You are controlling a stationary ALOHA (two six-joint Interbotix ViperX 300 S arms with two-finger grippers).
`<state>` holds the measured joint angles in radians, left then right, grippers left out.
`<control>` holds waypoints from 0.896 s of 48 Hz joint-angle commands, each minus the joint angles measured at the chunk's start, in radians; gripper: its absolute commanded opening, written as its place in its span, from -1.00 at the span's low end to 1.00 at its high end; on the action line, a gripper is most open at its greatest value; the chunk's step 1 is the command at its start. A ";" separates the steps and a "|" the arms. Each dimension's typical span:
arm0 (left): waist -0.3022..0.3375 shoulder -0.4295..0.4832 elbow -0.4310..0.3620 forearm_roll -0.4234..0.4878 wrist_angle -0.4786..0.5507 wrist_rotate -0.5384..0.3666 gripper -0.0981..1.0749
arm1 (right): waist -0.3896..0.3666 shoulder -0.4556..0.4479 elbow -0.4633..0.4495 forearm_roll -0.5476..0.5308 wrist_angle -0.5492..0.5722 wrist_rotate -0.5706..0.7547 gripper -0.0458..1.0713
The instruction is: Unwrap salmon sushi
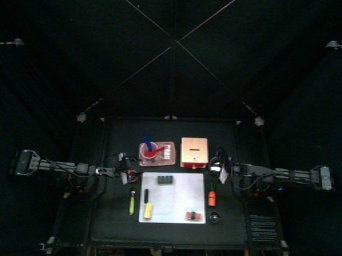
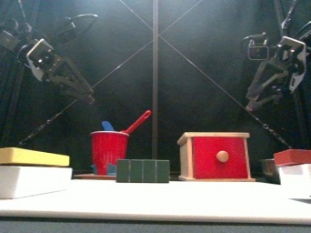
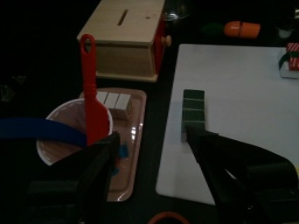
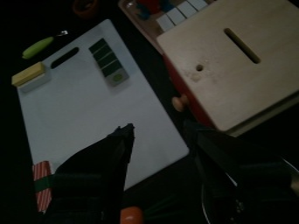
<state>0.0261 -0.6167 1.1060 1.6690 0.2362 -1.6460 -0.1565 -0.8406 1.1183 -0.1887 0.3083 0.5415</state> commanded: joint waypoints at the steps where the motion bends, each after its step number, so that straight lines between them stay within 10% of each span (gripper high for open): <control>1: 0.003 -0.002 -0.017 0.003 0.003 0.000 0.78 | 0.015 0.005 -0.011 -0.012 -0.025 0.003 0.60; 16: 0.002 -0.002 -0.035 0.002 -0.005 0.000 0.78 | 0.049 0.021 -0.012 -0.017 -0.046 0.008 0.60; 43: -0.011 -0.002 -0.061 -0.023 -0.009 -0.005 0.78 | 0.353 0.287 -0.083 0.067 -0.084 0.011 0.77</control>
<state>0.0169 -0.6167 1.0769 1.6490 0.2286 -1.6490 0.1549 -0.5906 1.0876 -0.1243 0.2071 0.5553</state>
